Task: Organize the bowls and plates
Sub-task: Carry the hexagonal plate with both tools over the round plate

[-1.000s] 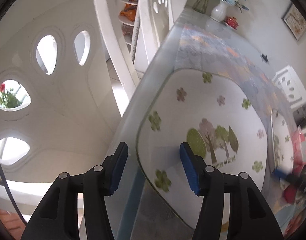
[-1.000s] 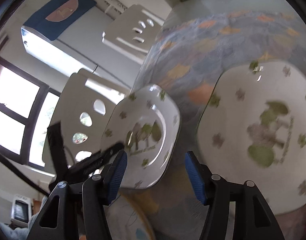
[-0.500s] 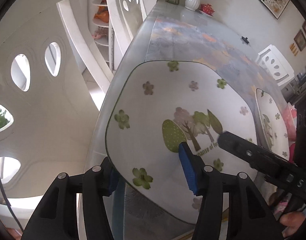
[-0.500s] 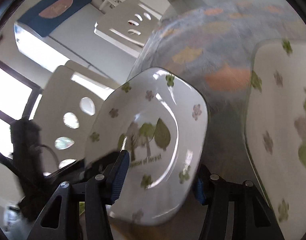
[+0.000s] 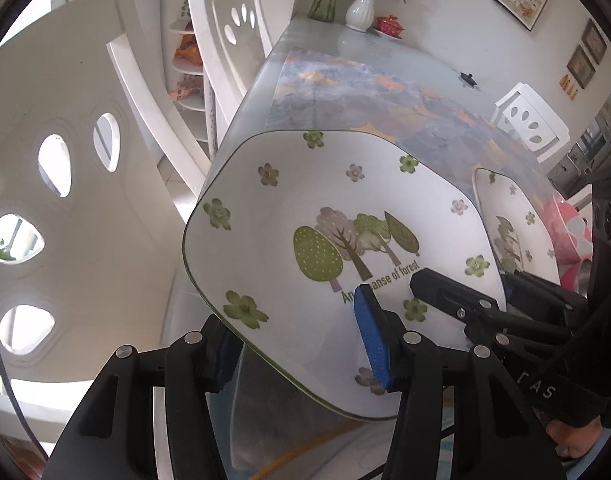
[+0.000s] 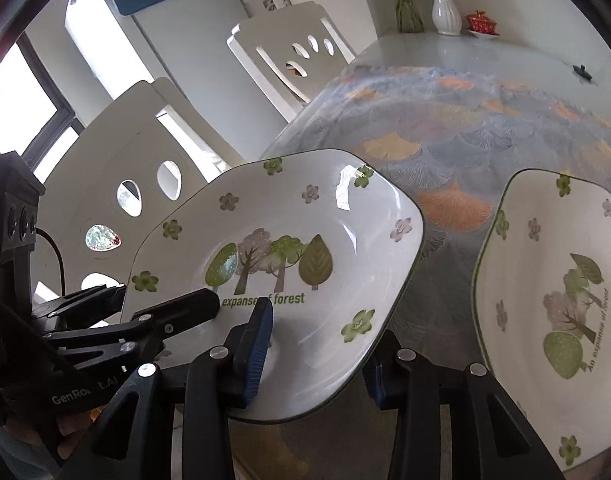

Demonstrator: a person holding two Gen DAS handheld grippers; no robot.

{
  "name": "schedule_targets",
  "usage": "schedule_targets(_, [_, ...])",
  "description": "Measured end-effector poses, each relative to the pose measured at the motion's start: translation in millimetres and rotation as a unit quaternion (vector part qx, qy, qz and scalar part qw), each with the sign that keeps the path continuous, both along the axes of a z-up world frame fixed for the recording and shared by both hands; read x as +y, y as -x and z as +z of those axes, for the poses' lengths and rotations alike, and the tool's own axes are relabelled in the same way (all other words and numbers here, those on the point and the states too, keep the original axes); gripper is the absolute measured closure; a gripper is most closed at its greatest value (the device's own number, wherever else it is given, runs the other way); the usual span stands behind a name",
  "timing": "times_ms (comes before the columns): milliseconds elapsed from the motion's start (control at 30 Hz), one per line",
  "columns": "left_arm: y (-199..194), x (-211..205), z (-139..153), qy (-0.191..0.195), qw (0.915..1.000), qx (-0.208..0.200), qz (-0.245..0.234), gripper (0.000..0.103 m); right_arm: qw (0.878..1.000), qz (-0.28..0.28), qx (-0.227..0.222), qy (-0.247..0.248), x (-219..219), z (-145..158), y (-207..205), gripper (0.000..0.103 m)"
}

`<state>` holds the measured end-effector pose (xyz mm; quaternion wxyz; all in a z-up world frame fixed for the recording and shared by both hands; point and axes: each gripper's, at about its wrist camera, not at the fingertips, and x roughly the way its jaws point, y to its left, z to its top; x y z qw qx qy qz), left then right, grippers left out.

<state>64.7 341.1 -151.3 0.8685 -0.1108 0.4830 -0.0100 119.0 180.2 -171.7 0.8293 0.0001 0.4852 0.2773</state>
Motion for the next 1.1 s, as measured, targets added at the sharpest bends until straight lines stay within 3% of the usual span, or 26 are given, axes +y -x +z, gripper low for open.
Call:
schedule_targets(300, [26,-22,19,0.000,0.9998,-0.017,0.006,0.054,1.000,-0.002,-0.025,-0.018,-23,23,22,0.064])
schedule_targets(467, [49,-38,26,-0.022,0.9995,-0.021,0.010,0.054,0.999,0.009,-0.029,-0.026,-36,29,44,0.064])
schedule_targets(1100, [166,-77,30,-0.036,0.9975,-0.010,0.059,0.054,0.996,0.073,-0.035,-0.025,-67,35,148,0.064])
